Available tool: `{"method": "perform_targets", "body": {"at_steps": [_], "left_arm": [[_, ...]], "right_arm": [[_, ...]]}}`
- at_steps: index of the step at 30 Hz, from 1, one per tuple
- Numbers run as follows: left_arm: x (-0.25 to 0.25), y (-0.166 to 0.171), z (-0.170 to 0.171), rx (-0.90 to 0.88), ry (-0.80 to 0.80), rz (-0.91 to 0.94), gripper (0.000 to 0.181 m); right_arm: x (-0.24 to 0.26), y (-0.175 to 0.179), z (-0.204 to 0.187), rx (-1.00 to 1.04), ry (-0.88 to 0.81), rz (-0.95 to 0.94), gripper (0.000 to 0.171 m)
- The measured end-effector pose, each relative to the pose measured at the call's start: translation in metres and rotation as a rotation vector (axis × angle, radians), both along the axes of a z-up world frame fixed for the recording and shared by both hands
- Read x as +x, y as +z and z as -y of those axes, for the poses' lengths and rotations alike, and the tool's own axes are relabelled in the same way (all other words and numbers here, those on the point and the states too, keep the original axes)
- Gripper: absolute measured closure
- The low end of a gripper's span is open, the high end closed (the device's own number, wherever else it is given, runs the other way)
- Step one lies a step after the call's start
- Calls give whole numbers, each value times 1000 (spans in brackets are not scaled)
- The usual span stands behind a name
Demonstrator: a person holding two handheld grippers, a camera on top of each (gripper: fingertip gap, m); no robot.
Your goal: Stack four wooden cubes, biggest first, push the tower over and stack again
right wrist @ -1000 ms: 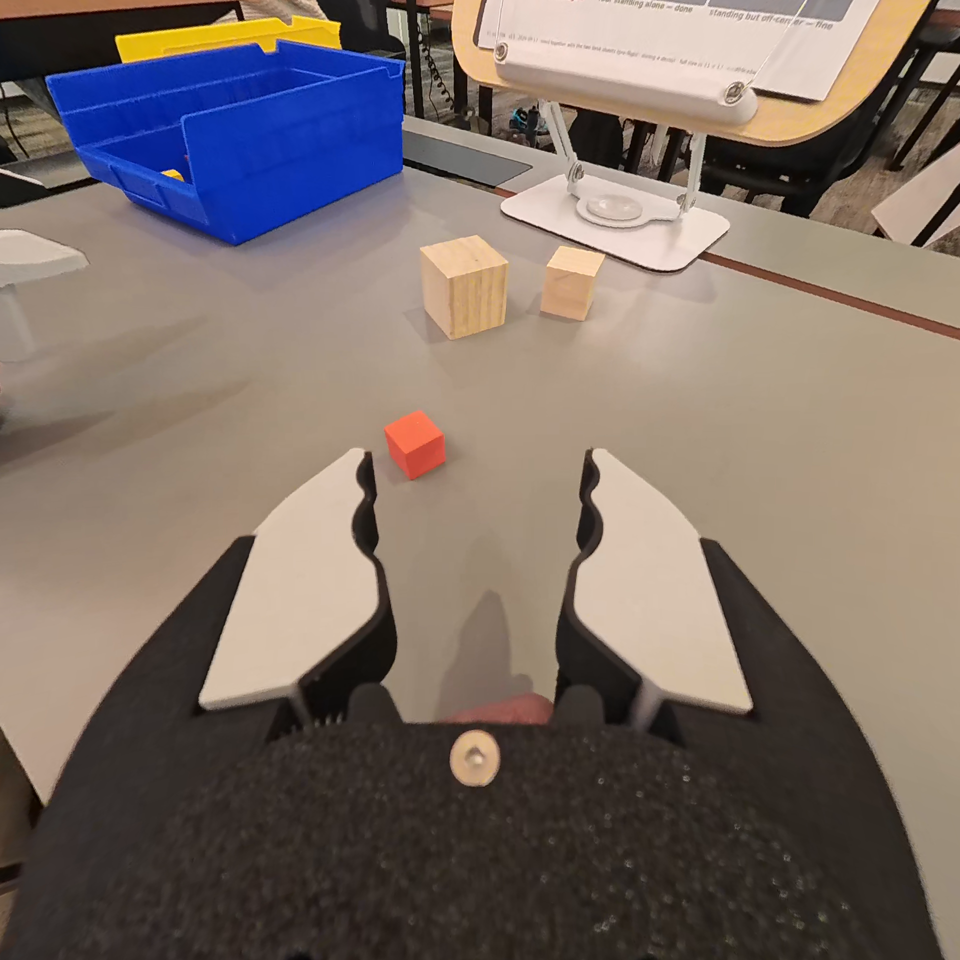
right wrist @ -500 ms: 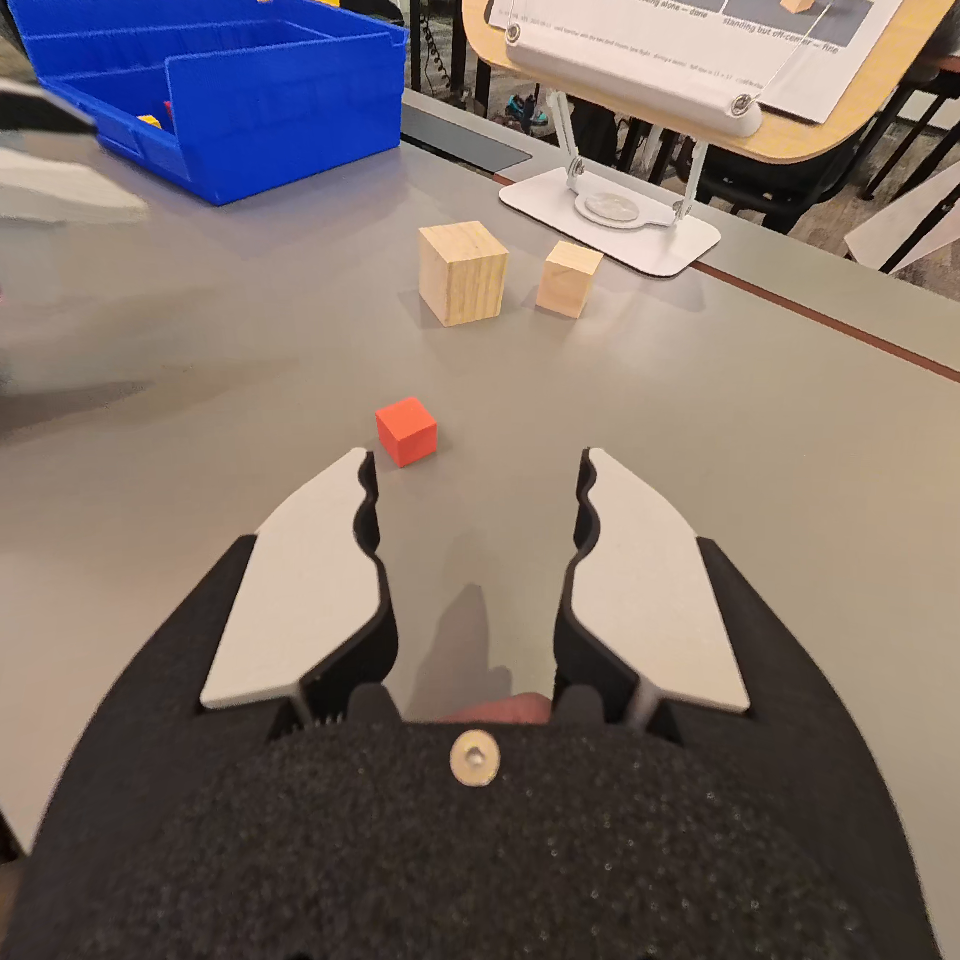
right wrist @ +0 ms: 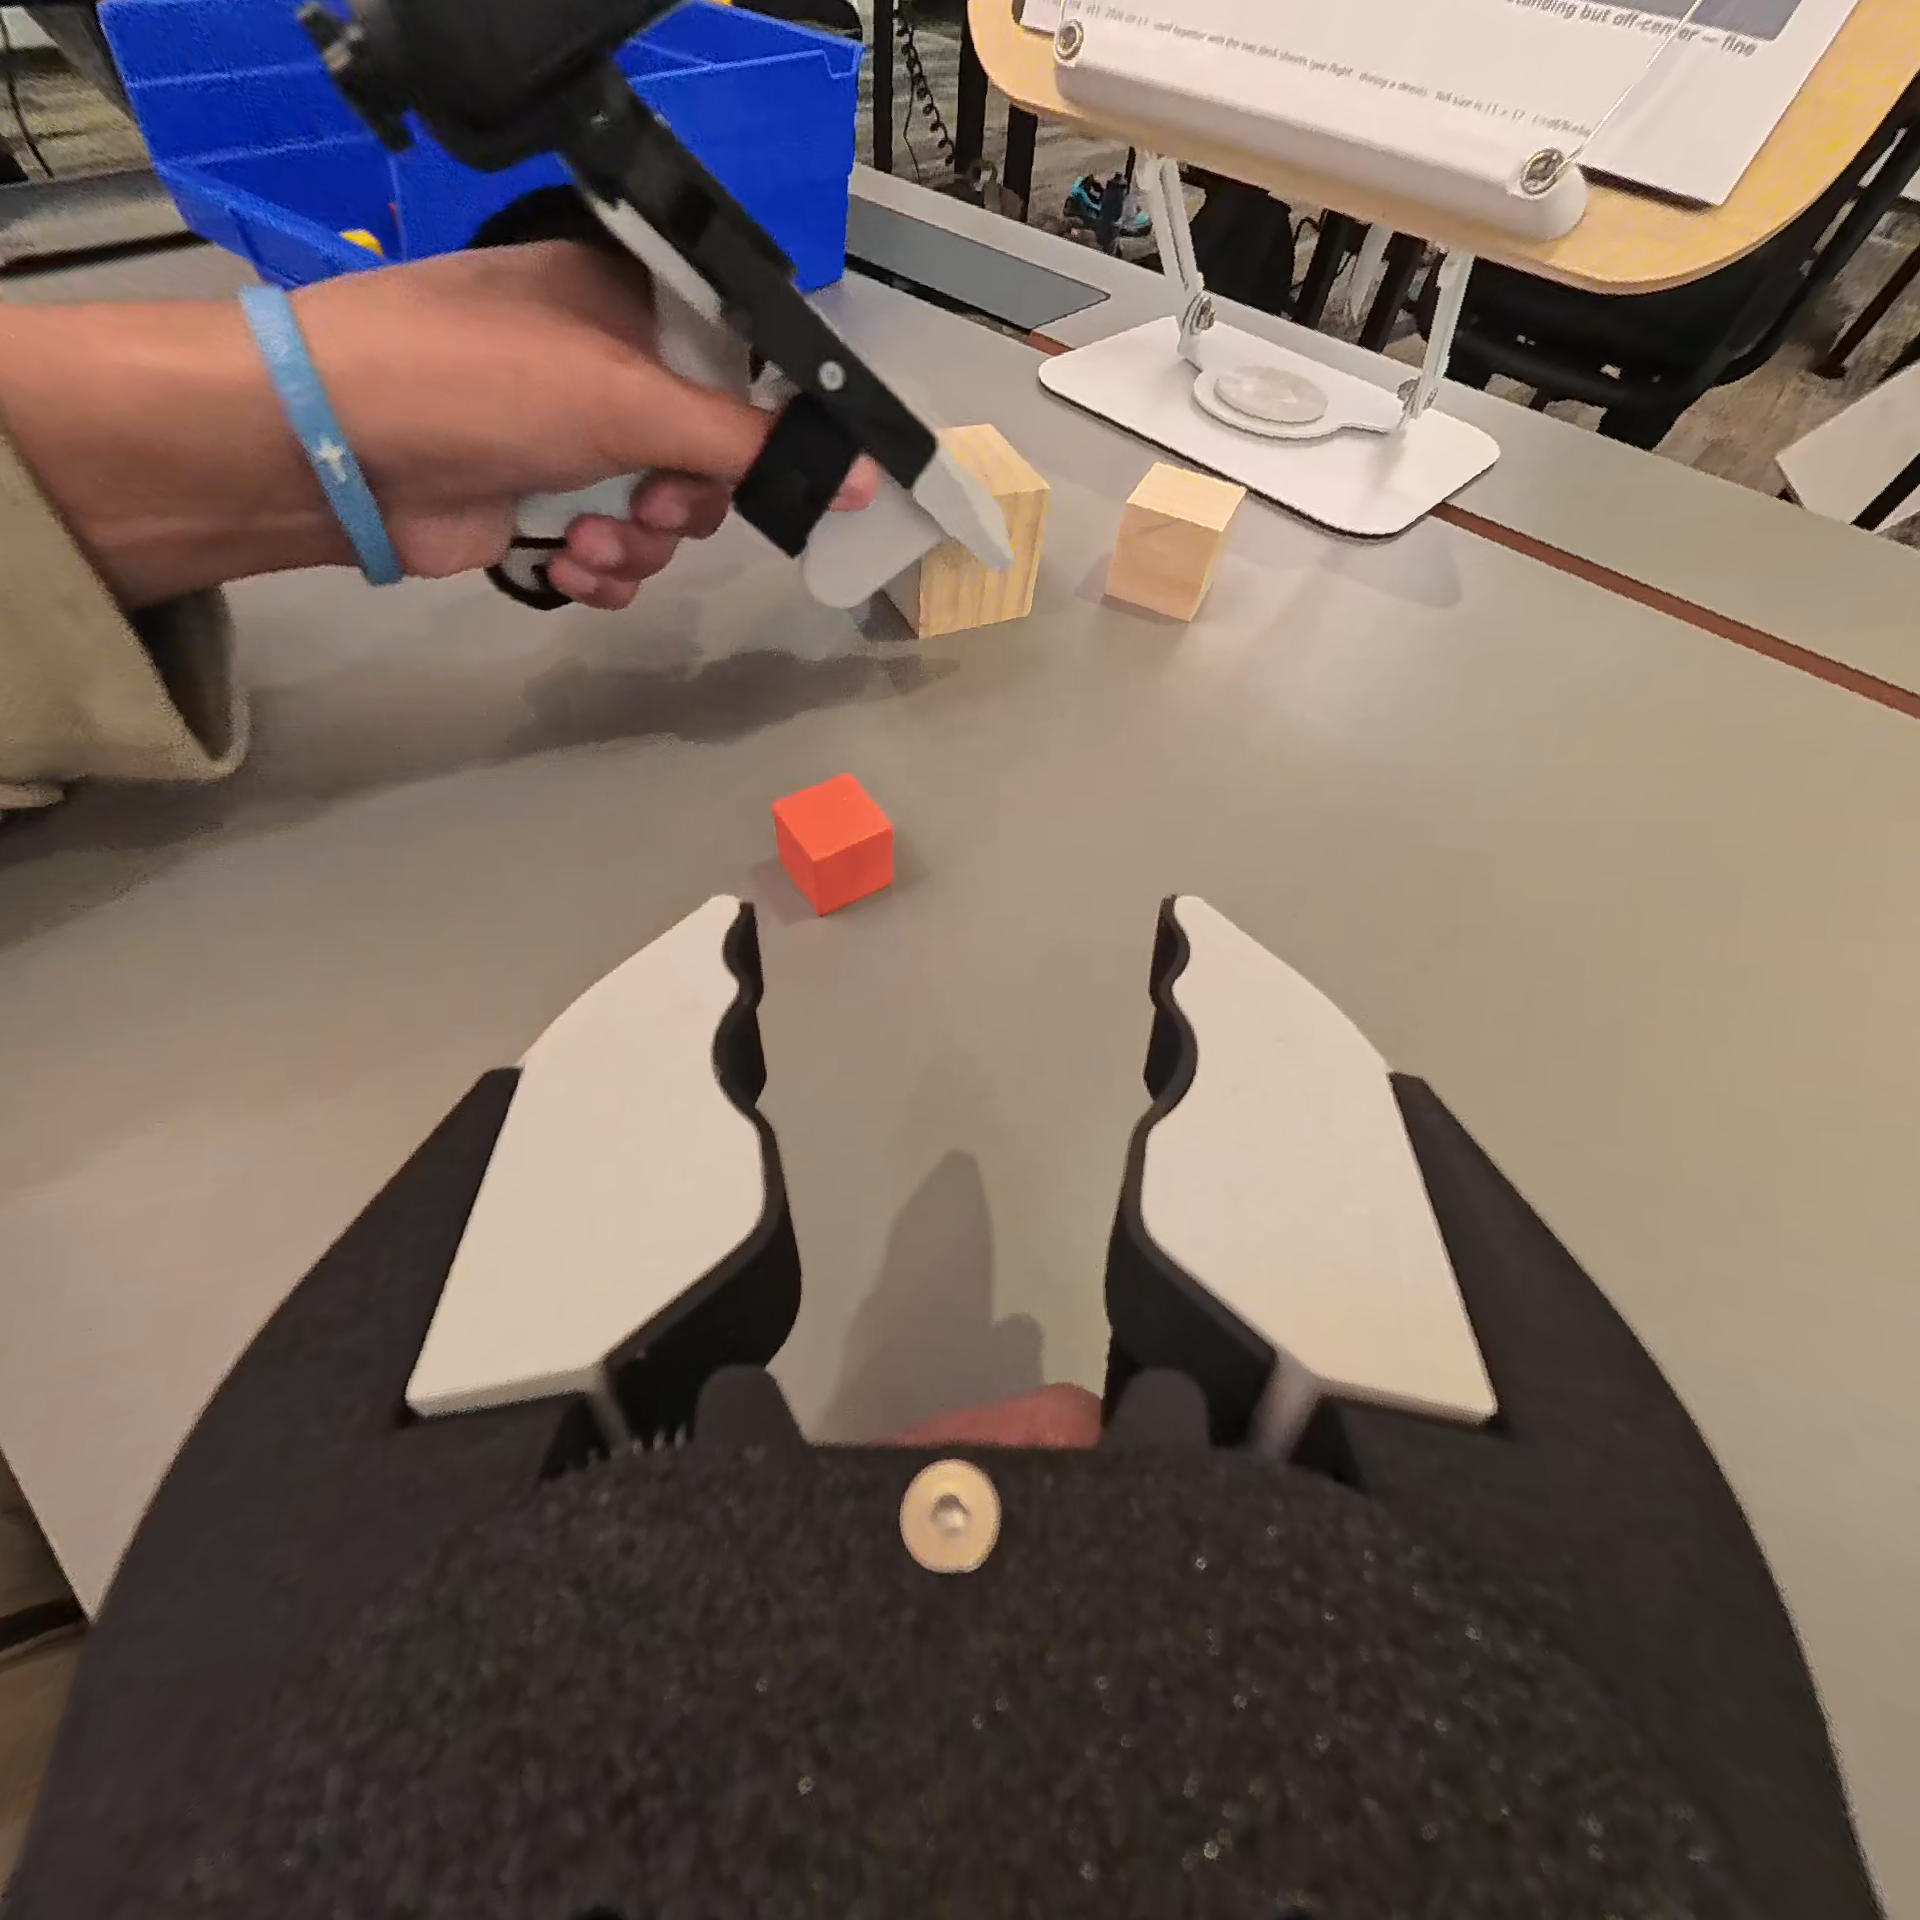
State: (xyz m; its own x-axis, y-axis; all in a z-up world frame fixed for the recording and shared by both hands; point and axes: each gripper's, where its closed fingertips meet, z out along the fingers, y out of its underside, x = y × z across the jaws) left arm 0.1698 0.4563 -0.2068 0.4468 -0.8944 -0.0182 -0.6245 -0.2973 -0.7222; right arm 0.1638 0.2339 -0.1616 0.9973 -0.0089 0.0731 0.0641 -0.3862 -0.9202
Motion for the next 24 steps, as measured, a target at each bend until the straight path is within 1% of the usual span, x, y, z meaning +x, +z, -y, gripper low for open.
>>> {"method": "perform_targets", "body": {"at_steps": [2, 4, 6, 9, 12, 15, 17, 19, 21, 24], "left_arm": [[4, -8, 0, -27, -27, -51, 94], [6, -14, 1, -29, -65, -78, 113], [6, -13, 1, -21, -96, -76, 114], [3, -13, 4, 5, -197, -92, 115], [0, -2, 8, 43, -347, -77, 116], [-5, 11, 18, 70, -547, -54, 116], [-12, 12, 21, 74, -642, -87, 120], [-17, 15, 32, 59, -756, -64, 120], [-20, 15, 39, 40, -812, -63, 120], [-18, 21, 57, 30, -912, -14, 120]], "right_arm": [[1, -2, 0, -4, 1, -2, 99], [0, -2, 0, -3, 5, -11, 100], [1, -2, 0, -1, 4, -14, 101], [2, -2, 1, -2, 0, -13, 102], [3, -1, 2, -3, -1, -13, 103], [3, 1, 3, 4, -2, -5, 104], [3, -1, 2, -3, -2, -4, 105], [3, -2, 2, -11, -1, 0, 105], [1, -3, 1, -17, 2, 7, 105], [0, -6, 0, -28, 7, 13, 105]]}}
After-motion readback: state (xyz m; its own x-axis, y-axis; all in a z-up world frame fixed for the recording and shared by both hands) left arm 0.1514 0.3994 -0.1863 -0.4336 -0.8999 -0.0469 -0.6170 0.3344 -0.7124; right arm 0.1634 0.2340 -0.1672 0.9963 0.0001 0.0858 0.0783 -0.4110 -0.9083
